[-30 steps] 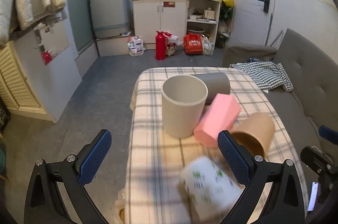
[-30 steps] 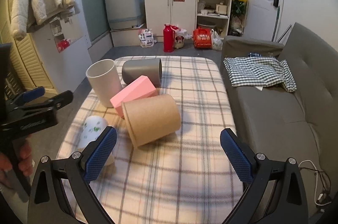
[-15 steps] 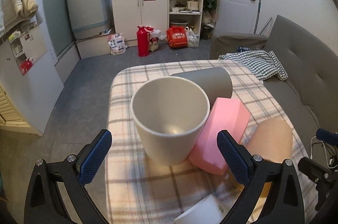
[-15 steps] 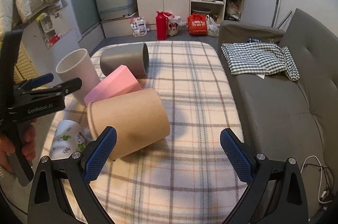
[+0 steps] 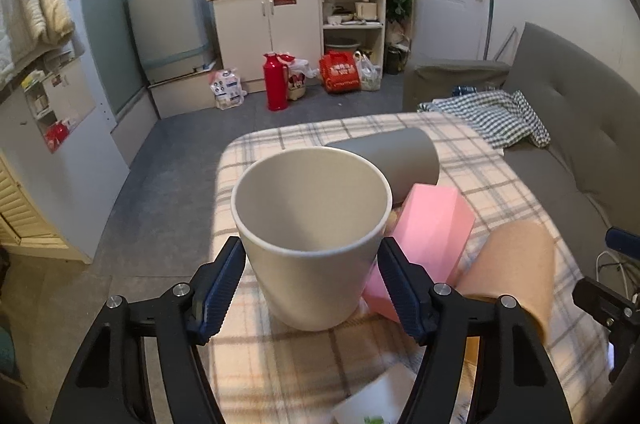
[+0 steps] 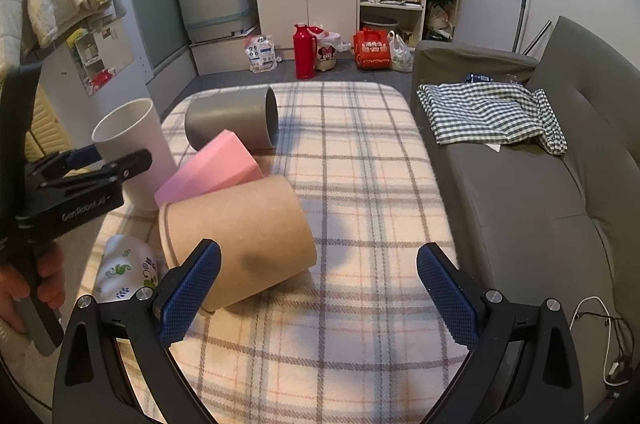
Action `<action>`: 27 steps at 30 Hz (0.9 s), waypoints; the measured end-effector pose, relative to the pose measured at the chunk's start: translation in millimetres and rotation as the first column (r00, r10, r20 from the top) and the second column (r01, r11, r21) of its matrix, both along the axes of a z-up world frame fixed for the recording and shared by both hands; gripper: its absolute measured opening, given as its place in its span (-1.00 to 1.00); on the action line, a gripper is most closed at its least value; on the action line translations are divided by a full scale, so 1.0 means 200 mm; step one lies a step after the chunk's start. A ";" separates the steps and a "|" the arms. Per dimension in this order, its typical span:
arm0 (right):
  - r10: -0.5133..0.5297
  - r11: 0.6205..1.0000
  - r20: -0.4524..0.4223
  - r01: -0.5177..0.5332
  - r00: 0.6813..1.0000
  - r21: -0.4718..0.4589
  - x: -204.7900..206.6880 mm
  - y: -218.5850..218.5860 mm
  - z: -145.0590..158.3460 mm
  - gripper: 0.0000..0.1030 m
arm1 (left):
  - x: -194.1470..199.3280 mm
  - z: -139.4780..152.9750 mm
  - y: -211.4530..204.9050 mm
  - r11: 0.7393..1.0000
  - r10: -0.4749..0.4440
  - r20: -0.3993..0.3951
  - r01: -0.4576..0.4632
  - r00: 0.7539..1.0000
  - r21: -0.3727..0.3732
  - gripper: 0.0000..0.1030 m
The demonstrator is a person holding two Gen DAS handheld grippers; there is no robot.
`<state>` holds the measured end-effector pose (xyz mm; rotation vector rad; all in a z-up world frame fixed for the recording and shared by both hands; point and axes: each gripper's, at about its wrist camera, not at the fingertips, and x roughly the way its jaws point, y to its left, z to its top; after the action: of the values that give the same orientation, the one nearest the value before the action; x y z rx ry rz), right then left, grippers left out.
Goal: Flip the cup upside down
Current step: 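Lift the white cup with the left tool off the table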
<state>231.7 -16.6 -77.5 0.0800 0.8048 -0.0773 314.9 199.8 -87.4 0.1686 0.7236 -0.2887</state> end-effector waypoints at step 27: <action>-0.053 0.998 0.186 0.047 0.981 0.036 -0.89 -0.05 0.34 0.92 | -1.22 0.39 -0.08 0.994 -0.071 -0.049 0.067 0.996 -0.082 0.35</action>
<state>54.3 -26.3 -8.9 0.1353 0.6165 -0.1032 71.8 184.0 -9.5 0.1105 0.7575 -0.3888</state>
